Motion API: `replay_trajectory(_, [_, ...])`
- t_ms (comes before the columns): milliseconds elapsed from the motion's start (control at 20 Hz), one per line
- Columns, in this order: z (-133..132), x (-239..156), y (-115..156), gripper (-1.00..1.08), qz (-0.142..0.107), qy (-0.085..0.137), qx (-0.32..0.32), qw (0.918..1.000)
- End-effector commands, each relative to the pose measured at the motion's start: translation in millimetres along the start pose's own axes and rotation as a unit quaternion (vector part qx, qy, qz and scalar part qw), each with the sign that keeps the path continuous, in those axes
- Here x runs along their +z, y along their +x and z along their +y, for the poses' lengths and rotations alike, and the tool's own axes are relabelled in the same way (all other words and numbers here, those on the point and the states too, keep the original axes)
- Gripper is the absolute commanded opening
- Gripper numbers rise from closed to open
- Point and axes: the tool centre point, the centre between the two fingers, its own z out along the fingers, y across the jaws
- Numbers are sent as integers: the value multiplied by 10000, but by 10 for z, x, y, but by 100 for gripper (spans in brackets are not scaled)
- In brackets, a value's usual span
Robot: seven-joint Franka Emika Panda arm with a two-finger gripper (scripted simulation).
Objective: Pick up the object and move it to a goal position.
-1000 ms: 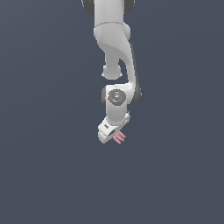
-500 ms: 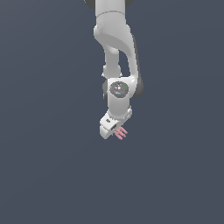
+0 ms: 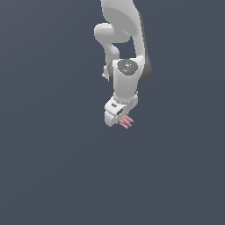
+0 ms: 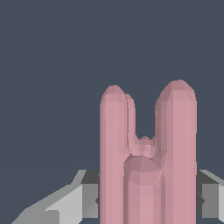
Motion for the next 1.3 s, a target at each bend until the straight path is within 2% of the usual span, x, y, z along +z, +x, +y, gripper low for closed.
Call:
replay_trajectory(0, [-116, -218, -20, -100, -1, -4, -2, 10000])
replay_trajectory(750, [-779, -1522, -109, -100, 5, 5, -6, 10000])
replay_trajectory(1250, [-991, -1984, -121, -100, 9, 8, -5, 10000])
